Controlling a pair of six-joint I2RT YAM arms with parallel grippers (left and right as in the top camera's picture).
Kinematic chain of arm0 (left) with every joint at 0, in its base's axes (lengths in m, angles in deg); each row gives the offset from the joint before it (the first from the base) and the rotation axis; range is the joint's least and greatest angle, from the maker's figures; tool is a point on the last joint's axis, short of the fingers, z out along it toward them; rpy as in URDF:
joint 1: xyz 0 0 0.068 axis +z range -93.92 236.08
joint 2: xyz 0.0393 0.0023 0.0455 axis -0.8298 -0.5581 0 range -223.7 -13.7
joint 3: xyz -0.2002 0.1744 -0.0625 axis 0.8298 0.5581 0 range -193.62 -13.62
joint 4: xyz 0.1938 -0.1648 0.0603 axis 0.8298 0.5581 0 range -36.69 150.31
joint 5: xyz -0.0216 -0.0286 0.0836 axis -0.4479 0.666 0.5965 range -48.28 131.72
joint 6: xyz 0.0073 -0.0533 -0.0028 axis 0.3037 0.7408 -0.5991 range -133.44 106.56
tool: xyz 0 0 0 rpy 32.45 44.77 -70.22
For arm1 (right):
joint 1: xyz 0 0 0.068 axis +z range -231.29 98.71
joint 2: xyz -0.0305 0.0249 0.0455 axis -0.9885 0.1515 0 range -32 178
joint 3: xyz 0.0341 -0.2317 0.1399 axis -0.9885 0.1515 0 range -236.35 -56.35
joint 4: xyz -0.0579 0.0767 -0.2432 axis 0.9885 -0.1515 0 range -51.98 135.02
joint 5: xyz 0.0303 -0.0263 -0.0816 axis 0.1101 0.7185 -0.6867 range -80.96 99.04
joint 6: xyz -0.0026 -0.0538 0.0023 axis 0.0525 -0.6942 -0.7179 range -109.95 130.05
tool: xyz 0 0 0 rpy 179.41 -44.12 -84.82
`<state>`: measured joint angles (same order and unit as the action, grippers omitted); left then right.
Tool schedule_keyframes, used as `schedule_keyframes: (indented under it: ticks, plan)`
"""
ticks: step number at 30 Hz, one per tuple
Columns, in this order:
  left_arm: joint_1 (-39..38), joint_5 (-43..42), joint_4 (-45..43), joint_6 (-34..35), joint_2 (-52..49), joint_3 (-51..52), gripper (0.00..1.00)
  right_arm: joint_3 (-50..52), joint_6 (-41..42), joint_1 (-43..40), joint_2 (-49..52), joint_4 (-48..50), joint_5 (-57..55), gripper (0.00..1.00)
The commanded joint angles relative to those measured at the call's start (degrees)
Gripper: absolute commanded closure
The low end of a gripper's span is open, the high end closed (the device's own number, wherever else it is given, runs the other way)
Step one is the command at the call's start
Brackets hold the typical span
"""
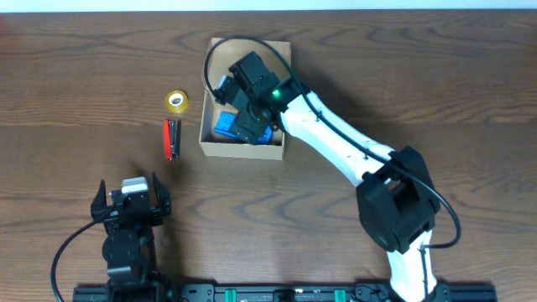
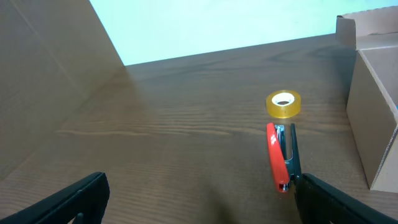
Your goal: Pack container
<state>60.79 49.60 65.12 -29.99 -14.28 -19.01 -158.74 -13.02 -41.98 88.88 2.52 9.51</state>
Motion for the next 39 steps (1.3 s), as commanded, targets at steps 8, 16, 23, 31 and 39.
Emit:
schedule_keyframes:
  ticks: [8, 16, 23, 31, 39]
  plan:
    - [-0.24, 0.02, 0.52, -0.15, 0.33, 1.60, 0.05, -2.14, 9.29, -4.28, -17.14, -7.13, 10.05, 0.01]
    - [-0.24, 0.02, 0.52, -0.17, 0.33, 1.60, 0.05, 20.15, 10.10, -8.13, -38.40, -1.42, 4.39, 0.01]
    - [-0.24, 0.02, 0.52, -0.15, 0.33, 1.60, 0.05, 43.95, 16.72, -10.14, -59.91, 5.42, -0.09, 0.01]
    - [-0.24, 0.02, 0.52, -0.15, 0.33, 1.60, 0.05, 66.38, 27.67, -10.88, -85.68, 5.79, -0.76, 0.01]
    - [-0.24, 0.02, 0.52, -0.15, 0.33, 1.60, 0.05, 77.20, 31.39, -10.84, -105.79, 0.17, -1.11, 0.01]
